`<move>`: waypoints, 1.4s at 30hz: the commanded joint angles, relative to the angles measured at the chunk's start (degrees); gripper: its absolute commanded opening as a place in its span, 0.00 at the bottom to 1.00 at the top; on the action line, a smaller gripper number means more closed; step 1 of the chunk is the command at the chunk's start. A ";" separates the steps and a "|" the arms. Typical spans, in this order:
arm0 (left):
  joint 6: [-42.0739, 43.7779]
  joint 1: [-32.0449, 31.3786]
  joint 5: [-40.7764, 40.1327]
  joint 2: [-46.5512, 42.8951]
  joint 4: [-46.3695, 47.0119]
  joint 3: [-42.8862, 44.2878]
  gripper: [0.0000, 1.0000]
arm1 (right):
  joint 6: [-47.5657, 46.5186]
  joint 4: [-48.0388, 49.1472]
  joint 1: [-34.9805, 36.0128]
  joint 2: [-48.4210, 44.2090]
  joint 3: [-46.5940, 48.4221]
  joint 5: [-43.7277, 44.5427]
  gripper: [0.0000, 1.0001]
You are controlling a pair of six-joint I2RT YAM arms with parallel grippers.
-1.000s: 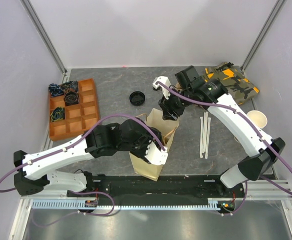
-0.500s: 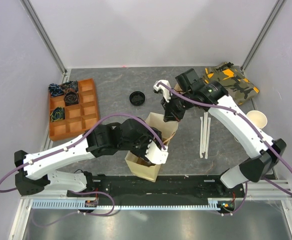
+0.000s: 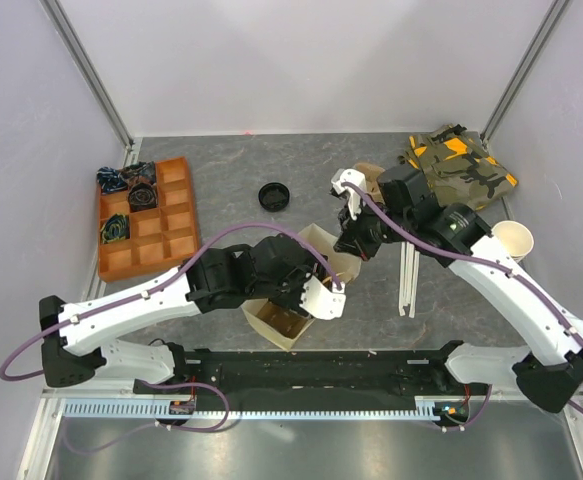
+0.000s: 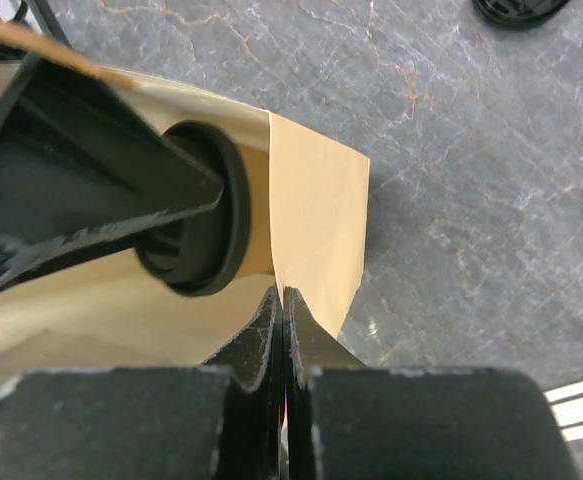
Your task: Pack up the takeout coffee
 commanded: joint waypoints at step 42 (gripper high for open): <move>7.44 1.87 12.36 -10.67 1.42 -6.05 0.20 | 14.83 11.66 1.51 -2.15 -2.36 12.04 0.00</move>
